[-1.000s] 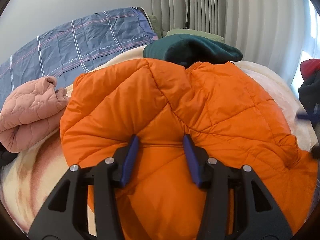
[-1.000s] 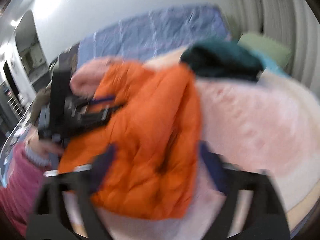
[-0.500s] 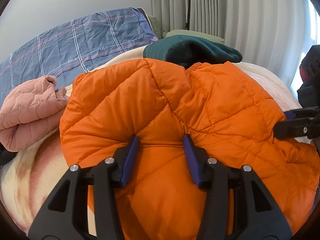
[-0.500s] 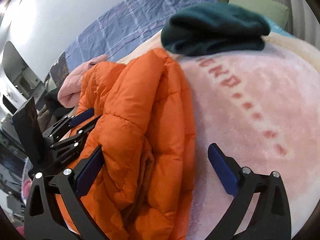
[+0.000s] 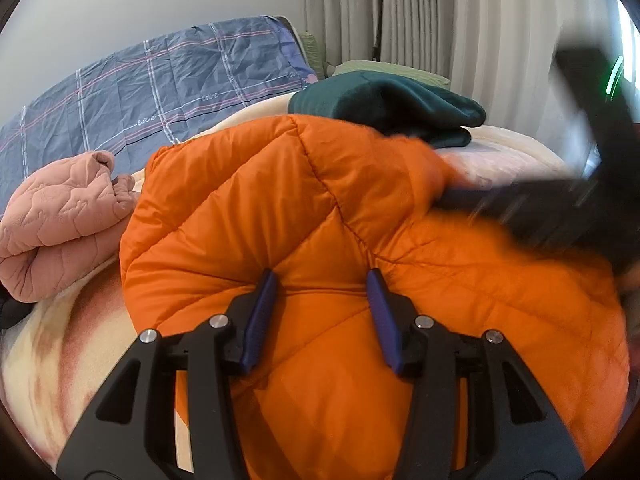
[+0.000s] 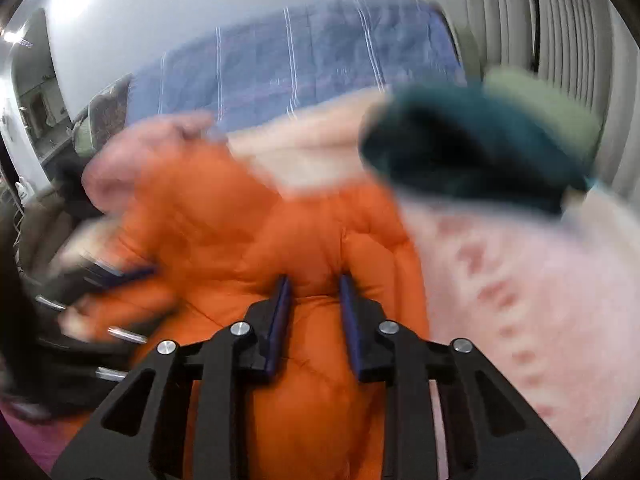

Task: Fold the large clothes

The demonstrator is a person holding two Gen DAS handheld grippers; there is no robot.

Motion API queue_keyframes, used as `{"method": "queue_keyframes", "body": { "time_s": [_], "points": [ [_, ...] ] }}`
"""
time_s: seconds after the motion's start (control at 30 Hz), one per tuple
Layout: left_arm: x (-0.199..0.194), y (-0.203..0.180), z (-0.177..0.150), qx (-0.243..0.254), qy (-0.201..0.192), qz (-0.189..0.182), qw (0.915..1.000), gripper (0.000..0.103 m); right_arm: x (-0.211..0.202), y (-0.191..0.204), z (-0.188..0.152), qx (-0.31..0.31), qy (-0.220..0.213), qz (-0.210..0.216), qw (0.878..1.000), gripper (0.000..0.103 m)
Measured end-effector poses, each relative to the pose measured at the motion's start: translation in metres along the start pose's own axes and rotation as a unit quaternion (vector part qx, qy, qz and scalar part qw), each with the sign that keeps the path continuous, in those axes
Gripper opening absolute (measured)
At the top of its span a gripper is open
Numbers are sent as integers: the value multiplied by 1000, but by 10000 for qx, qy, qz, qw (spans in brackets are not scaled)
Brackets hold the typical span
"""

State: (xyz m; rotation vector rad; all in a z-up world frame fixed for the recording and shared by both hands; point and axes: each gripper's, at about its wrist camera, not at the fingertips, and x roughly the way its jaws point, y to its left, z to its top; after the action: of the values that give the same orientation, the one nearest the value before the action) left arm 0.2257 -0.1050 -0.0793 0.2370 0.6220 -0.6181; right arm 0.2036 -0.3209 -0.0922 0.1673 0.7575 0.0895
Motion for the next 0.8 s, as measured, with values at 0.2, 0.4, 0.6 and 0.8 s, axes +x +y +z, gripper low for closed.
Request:
{"method": "queue_keyframes", "body": {
  "time_s": [0.2,0.4,0.6,0.8],
  "points": [
    [-1,2,3,-20,27,-52,10000,48,-3,1,1,-76,56,-72,9999,25],
    [-15,20,46,-519,-237,-44,9984,34,-2,6,0,-104,27,-70,9999,25],
    [58,32,42,-357,618,334,9969,38,-1,5,1,-43,67,6,10000,27],
    [51,30,30,-303,382,343,9982,37,-36,8,8,-297,78,-67,9995,56]
  ]
}}
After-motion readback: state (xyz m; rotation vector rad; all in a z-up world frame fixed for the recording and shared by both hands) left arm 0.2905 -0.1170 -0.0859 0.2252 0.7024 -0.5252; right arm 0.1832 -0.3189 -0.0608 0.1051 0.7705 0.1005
